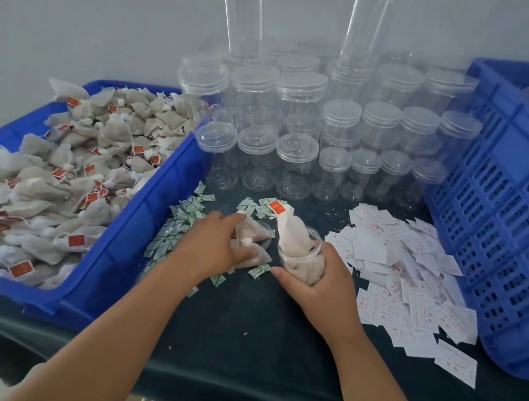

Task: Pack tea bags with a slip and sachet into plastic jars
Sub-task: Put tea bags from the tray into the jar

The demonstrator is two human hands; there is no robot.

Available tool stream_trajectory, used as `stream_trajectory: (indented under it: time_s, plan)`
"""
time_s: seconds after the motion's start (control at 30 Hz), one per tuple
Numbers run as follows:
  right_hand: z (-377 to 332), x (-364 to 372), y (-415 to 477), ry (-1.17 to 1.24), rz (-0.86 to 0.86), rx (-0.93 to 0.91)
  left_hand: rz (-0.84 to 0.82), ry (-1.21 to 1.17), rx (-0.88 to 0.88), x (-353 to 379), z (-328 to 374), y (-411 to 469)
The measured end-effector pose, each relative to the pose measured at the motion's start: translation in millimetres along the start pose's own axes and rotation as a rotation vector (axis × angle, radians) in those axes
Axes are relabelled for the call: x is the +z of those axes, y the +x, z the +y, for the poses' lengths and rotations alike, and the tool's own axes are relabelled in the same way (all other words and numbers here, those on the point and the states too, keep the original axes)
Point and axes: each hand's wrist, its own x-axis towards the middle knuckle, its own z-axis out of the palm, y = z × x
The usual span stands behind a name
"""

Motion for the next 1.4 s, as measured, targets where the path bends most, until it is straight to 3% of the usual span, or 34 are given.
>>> stream_trajectory:
  time_s: [0.2,0.3,0.43,0.57,0.67,0.83,1.03,1.13,1.27,1.4]
  plan:
    - [0.2,0.5,0.7,-0.001,0.011,0.007,0.164,-0.076,0.183,9.0,3.4,-0.6]
    - [1.1,0.0,1.5,0.015,0.023,0.026,0.254,-0.151,0.192,-3.3,9.6,-16.9]
    - [0.1,-0.9,1.3,0.022,0.028,0.025,0.492,-0.334,0.144,-66.9,5.7,-54.3]
    - [-1.3,0.0,0.1,0.005,0.012,0.023,0.703,-0.365,0.026,-156.9,-37.4,-80.6]
    - [-2.0,0.1,-1.0,-0.024,0.004,0.015,0.641,-0.287,-0.136,-192.9,-80.6,-74.3]
    - [-3.2,0.1,-1.7,-0.024,-0.005,0.008,0.302,-0.023,-0.324,-177.7,-138.8,-46.7]
    - [-4.4,0.5,-1.8,-0.042,-0.007,0.008,0.158,-0.062,-0.476,-142.1,-171.7,-42.4]
    - [-4.2,0.9,-1.9,-0.047,0.004,0.016,0.161,0.063,-0.471,-135.8,-180.7,-39.4]
    - [-5.7,1.2,-1.1,-0.06,0.015,0.02,0.3,-0.023,-0.211,-135.0,-172.9,-29.0]
    - [-5.5,1.4,-1.4,-0.062,-0.006,0.023,0.065,0.053,-0.347,-129.1,-171.8,-17.4]
